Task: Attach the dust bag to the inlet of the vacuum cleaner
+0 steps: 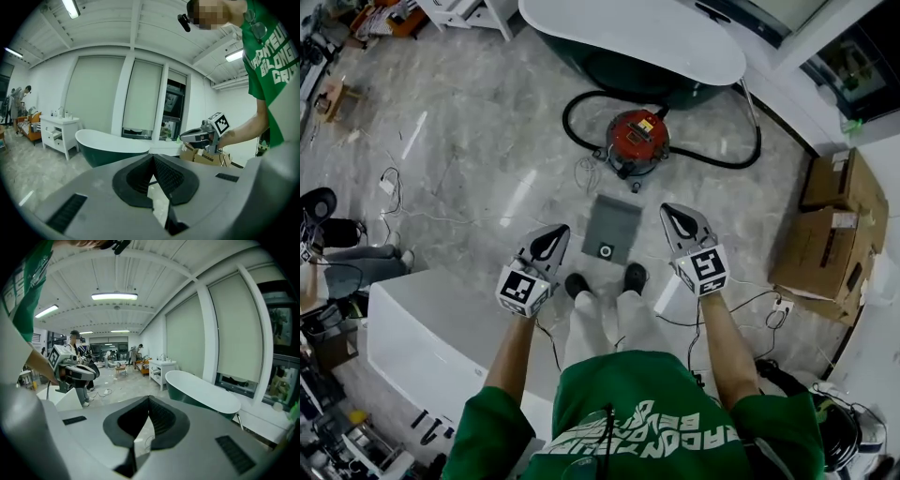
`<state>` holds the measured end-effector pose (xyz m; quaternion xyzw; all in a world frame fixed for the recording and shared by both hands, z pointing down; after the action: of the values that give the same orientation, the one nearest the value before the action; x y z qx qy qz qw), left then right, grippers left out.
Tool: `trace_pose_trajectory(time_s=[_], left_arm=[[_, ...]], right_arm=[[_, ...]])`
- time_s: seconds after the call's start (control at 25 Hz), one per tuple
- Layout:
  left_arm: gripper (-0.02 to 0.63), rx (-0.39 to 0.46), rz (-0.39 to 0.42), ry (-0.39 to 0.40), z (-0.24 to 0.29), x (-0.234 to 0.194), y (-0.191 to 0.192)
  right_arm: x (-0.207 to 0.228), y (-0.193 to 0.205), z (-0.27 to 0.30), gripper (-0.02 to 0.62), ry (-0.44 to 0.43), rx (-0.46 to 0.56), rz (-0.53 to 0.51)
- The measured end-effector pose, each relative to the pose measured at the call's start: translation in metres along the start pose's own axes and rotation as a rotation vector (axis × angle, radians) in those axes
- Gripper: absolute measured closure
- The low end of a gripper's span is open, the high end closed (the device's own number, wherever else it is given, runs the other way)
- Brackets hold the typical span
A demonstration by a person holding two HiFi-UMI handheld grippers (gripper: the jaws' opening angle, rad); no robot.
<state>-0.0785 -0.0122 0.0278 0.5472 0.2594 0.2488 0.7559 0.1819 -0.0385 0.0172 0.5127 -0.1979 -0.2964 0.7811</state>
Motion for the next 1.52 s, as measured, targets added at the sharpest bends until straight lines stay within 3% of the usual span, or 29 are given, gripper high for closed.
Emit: trace_pose_trajectory(time_s=[0.56, 0.88, 1.08, 1.36, 1.52], left_arm=[[0.603, -0.088, -0.028, 0.079, 0.096, -0.035, 0.081], [0.603, -0.077, -0.024, 0.121, 0.176, -0.062, 0.156], [0.603, -0.049, 0.004, 0.215, 0.215, -0.070, 0.205], [0.603, -0.037, 0.064, 0.250, 0.262, -0.099, 0.291], [0.603, -0.023, 0.053, 0.268, 0.291, -0.113, 0.338]], right_arm=[[0.042, 0.091, 0.065, 0.588, -0.021, -0.092, 0.069], [0.073, 0.174, 0.130, 0.588, -0.022, -0.110, 0.088], [0.084, 0.218, 0.176, 0.588, -0.009, -0.076, 0.058], [0.095, 0.294, 0.233, 0.588, -0.029, -0.046, 0.015], [0.104, 0.341, 0.262, 0.588, -0.054, -0.009, -0.004]])
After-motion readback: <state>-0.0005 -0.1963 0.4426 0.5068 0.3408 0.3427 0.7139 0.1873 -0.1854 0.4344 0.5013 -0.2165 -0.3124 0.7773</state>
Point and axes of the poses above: the fingertips, and each gripper's own axes: z forward along the fingers, x to its right, y out of its underside, the point moved 5 cm from there along -z, backward along the fingers, and after that the axes turned 5 degrees about -y, right-handed, at the moved point
